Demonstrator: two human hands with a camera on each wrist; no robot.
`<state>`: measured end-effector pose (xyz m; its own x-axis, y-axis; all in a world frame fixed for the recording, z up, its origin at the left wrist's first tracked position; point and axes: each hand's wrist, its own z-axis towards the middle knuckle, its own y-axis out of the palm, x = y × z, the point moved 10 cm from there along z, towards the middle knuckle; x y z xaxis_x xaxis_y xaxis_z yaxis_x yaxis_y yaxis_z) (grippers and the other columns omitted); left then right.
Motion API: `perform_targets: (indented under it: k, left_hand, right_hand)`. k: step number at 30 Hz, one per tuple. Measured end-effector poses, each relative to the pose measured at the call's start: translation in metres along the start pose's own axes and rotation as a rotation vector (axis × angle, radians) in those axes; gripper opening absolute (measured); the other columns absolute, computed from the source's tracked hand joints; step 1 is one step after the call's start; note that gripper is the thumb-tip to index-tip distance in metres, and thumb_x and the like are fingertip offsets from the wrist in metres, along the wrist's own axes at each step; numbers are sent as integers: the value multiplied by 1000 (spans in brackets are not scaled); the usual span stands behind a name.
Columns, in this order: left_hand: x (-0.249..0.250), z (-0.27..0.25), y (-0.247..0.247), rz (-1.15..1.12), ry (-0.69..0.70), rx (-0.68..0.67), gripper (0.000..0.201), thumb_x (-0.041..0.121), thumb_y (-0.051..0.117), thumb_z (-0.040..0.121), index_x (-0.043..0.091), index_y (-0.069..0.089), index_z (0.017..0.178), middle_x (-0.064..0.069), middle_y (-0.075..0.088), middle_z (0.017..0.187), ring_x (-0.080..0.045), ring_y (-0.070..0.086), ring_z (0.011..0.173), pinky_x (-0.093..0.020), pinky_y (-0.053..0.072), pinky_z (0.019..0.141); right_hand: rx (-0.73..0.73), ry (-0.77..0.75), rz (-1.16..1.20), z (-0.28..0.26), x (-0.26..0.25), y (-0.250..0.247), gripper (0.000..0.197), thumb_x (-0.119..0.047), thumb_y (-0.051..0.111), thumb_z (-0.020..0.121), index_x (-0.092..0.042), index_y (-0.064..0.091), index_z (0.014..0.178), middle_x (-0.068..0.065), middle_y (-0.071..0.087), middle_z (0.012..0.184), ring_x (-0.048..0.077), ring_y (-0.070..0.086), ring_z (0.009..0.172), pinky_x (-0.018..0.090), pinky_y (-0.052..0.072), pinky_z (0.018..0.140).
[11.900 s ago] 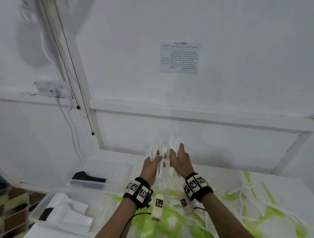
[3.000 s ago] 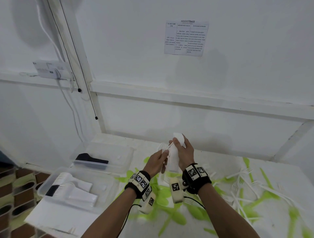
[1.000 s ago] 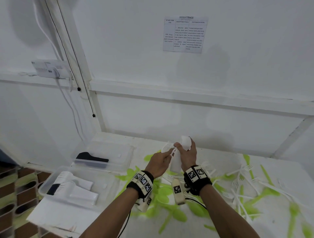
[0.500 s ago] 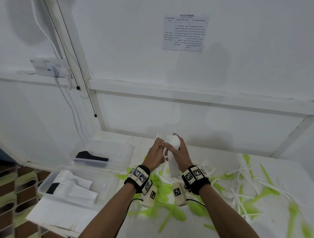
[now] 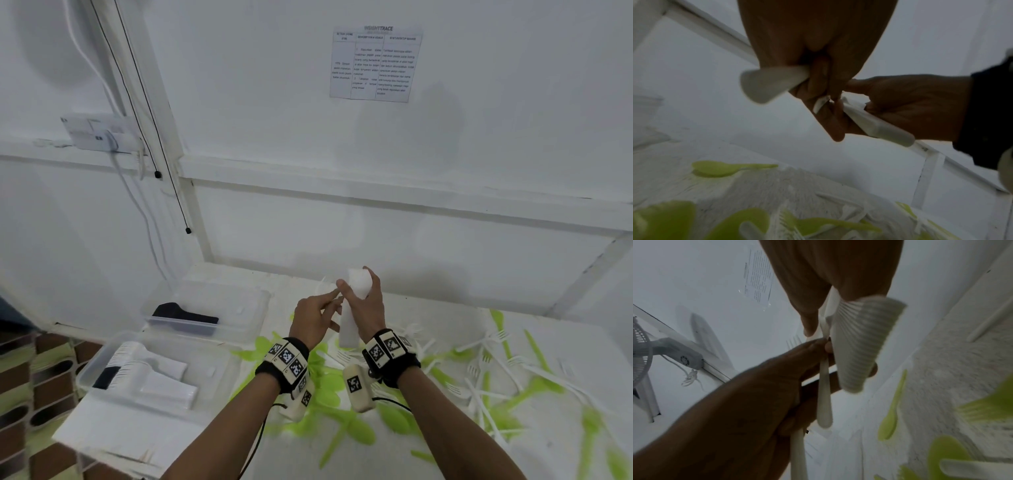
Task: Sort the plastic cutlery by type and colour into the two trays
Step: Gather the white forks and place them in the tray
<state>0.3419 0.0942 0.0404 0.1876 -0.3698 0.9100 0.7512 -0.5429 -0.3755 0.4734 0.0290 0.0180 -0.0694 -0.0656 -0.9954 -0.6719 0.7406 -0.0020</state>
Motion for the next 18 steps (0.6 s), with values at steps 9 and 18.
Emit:
perform_targets:
  k: [9,18]
  left_hand:
    - [-8,2,5,98,-106,-131,51,-6,35,87,31,32,123,-5,51,99,-18,47,58,-30,44,64]
    - [-12,4,4,-124,-238,-58,23,11,36,108,12,24,128,-5,54,87,-13,56,61,-14,38,44]
  right_hand:
    - [30,16,24,0,-7,-12,60,-24,73,90,-40,40,137,14,74,99,34,73,75,48,63,74]
    - [-110,42,-168,-6,10,18,59,-54,80,69,-63,46,116,-6,65,118,24,68,106,53,60,86]
